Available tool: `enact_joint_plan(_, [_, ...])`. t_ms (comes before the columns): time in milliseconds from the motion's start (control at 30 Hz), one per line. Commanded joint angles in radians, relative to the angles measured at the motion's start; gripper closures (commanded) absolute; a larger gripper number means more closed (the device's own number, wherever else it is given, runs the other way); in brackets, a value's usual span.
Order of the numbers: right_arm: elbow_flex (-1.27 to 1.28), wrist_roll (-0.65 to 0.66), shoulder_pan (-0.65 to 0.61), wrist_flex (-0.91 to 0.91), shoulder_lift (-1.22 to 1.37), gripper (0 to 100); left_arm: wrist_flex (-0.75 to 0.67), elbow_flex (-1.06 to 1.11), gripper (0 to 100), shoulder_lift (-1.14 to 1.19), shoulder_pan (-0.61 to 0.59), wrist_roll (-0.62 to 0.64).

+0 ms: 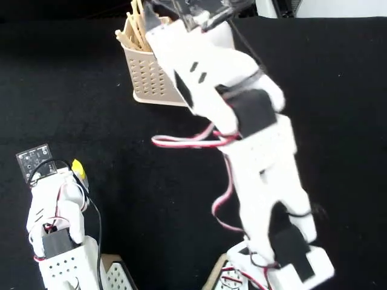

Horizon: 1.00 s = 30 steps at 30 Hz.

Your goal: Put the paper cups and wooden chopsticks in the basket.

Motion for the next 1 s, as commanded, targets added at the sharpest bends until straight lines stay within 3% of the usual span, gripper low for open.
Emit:
enact_joint_plan(0, [-0.045, -0.003, 0.014, 0.167, -0.096, 98.5, 0.071, -0.035, 95, -0.011, 0.005, -0.017])
enact_joint_plan(333, [-0.030, -0.008, 0.020, 0.582, -0.196, 98.5, 0.152, -0.094, 97, -0.012, -0.042, -0.058])
enact_joint_plan(467, [0.150, -0.009, 0.020, 0.597, -0.239, 98.5, 0.201, -0.134, 97, -0.012, -0.064, -0.057])
enact_joint_plan(600, [0.475, -0.009, 0.021, 0.477, -0.329, 98.6, 0.206, -0.137, 97, -0.012, -0.065, -0.049])
enact_joint_plan(833, [1.127, -0.005, 0.115, -0.002, -0.705, 98.5, 0.261, -0.183, 97, -0.014, -0.111, 0.020])
enact_joint_plan(967, [1.428, -0.003, 0.153, -0.144, -0.909, 98.4, 0.270, -0.183, 97, -0.014, -0.099, 0.020])
